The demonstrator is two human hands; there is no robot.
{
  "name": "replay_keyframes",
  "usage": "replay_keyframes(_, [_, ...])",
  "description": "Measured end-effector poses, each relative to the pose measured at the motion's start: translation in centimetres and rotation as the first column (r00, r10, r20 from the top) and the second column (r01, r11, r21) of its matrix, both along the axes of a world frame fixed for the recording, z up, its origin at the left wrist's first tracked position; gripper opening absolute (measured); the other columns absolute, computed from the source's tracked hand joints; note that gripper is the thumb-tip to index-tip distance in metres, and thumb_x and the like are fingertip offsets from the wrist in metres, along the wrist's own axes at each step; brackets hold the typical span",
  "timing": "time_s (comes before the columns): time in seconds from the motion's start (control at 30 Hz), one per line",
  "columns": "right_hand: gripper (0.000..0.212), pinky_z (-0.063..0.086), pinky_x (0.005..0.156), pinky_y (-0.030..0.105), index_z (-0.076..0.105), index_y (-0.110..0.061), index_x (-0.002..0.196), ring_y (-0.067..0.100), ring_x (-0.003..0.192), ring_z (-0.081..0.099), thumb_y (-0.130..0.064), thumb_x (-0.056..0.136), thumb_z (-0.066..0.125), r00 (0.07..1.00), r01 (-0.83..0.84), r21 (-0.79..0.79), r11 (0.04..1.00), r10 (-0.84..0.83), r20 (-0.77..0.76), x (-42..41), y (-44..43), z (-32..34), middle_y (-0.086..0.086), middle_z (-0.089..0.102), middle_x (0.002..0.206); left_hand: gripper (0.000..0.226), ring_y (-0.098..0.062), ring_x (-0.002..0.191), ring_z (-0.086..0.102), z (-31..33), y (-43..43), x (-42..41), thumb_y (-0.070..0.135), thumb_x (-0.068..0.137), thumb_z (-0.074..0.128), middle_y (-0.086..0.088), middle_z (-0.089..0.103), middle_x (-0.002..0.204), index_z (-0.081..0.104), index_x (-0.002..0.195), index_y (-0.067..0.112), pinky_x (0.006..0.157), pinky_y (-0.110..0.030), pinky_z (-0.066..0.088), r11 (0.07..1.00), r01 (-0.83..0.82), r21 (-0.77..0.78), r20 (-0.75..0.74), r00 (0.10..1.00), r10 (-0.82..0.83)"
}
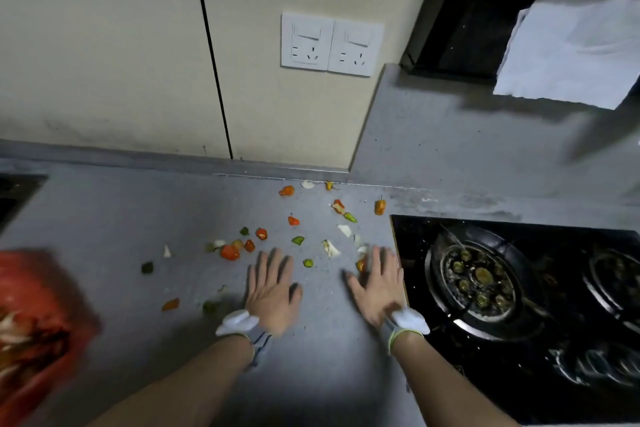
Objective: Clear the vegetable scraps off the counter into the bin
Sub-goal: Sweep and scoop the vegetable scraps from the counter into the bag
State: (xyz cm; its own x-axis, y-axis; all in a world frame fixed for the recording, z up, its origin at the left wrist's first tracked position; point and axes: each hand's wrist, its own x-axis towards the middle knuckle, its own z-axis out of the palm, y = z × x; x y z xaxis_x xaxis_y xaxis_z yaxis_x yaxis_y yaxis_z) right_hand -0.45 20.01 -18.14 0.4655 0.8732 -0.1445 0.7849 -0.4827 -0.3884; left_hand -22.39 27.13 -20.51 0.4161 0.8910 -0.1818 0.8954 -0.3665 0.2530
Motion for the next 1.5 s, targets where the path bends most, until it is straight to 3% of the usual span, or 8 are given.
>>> replay_keyframes(0.33, [0.085, -0.006, 0.123, 0.051, 0.006, -0.018, 0.159, 0.037, 0.151, -0.012, -0.069, 0.094, 0.026, 0.962, -0.272, -0.038, 0.961, 0.271, -0.025, -1.3, 3.8, -2.8, 0.019, -0.004, 0.165, 0.075, -0.025, 0.150, -0.011, -1.4, -0.7, 2.1, 0.059, 0.091, 0.007, -0.003, -0.002, 0.165, 0.013, 0.157, 0.024, 0.120, -0.046, -0.001, 0.989, -0.143, -0.021, 0.060, 0.988, 0.144])
replay_keyframes(0.5, [0.065, 0.023, 0.122, 0.042, 0.022, -0.024, 0.157, 0.023, 0.151, 0.018, -0.048, 0.101, 0.044, 0.744, -0.643, 0.259, 0.720, 0.668, -0.010, -1.1, 5.2, -2.9, 0.006, 0.017, 0.165, 0.073, -0.025, 0.150, -0.011, -1.7, 0.4, 2.9, 0.059, 0.093, 0.006, -0.002, -0.004, 0.163, 0.013, 0.157, 0.024, 0.120, -0.045, -0.003, 0.987, -0.162, 0.007, 0.088, 0.983, 0.161])
replay_keyframes(0.63, [0.052, 0.033, 0.116, 0.049, 0.039, -0.026, 0.150, 0.023, 0.144, 0.032, -0.046, 0.102, 0.040, 0.856, -0.491, 0.342, 0.801, 0.517, 0.017, 5.6, 10.0, -1.5, 0.005, 0.034, 0.157, 0.066, -0.024, 0.151, -0.010, -1.7, 1.5, 2.2, 0.058, 0.098, 0.009, 0.000, -0.004, 0.164, 0.013, 0.157, 0.027, 0.121, -0.048, 0.002, 0.986, -0.160, 0.047, 0.107, 0.982, 0.154])
replay_keyframes(0.8, [0.082, 0.006, 0.122, 0.056, 0.018, -0.028, 0.156, 0.040, 0.151, 0.007, -0.077, 0.090, 0.024, 0.989, -0.121, -0.089, 0.989, 0.128, 0.075, 11.9, 15.5, -1.9, 0.018, 0.010, 0.164, 0.062, -0.023, 0.152, -0.009, -1.1, 2.7, 1.2, 0.052, 0.101, 0.020, 0.001, -0.002, 0.165, 0.013, 0.157, 0.027, 0.121, -0.045, -0.001, 0.977, -0.194, 0.086, 0.137, 0.974, 0.182])
replay_keyframes(0.97, [0.067, 0.004, 0.120, 0.058, 0.038, -0.027, 0.146, 0.032, 0.150, 0.007, -0.068, 0.095, 0.024, 0.925, -0.367, -0.050, 0.929, 0.370, 0.088, 4.7, 15.4, -2.2, 0.011, 0.021, 0.161, 0.060, -0.024, 0.152, 0.000, -0.7, 4.0, 1.1, 0.050, 0.102, 0.023, 0.001, 0.008, 0.165, 0.019, 0.156, 0.026, 0.121, -0.055, 0.011, 0.977, -0.177, 0.117, 0.128, 0.979, 0.162])
replay_keyframes(1.23, [0.044, 0.044, 0.105, 0.042, 0.052, -0.021, 0.138, 0.024, 0.126, 0.045, -0.040, 0.100, 0.042, 0.641, -0.767, 0.164, 0.620, 0.733, 0.227, -0.8, 15.4, 0.1, 0.006, 0.046, 0.144, 0.058, -0.020, 0.152, -0.007, 0.1, 5.3, 0.0, 0.047, 0.100, 0.026, 0.009, 0.004, 0.165, 0.021, 0.156, 0.029, 0.120, -0.053, 0.010, 0.977, -0.160, 0.139, 0.173, 0.976, 0.135])
replay_keyframes(1.37, [0.054, 0.038, 0.104, 0.048, 0.042, -0.023, 0.142, 0.035, 0.127, 0.042, -0.052, 0.098, 0.035, 0.876, -0.461, 0.022, 0.887, 0.451, 0.173, 2.4, 21.5, -0.2, 0.015, 0.043, 0.142, 0.055, -0.021, 0.152, 0.000, 0.9, 5.3, -1.2, 0.044, 0.101, 0.030, 0.009, 0.011, 0.164, 0.028, 0.154, 0.027, 0.119, -0.054, 0.014, 0.967, -0.189, 0.172, 0.233, 0.961, 0.147])
replay_keyframes(1.5, [0.059, 0.035, 0.105, 0.048, 0.042, -0.025, 0.141, 0.034, 0.125, 0.041, -0.061, 0.095, 0.033, 0.877, -0.440, -0.122, 0.890, 0.455, 0.156, 1.3, 22.9, -0.8, 0.015, 0.044, 0.138, 0.055, -0.019, 0.152, -0.003, 1.1, 5.4, -2.6, 0.043, 0.102, 0.029, 0.010, 0.011, 0.164, 0.028, 0.154, 0.026, 0.119, -0.053, 0.013, 0.959, -0.229, 0.165, 0.268, 0.947, 0.179])
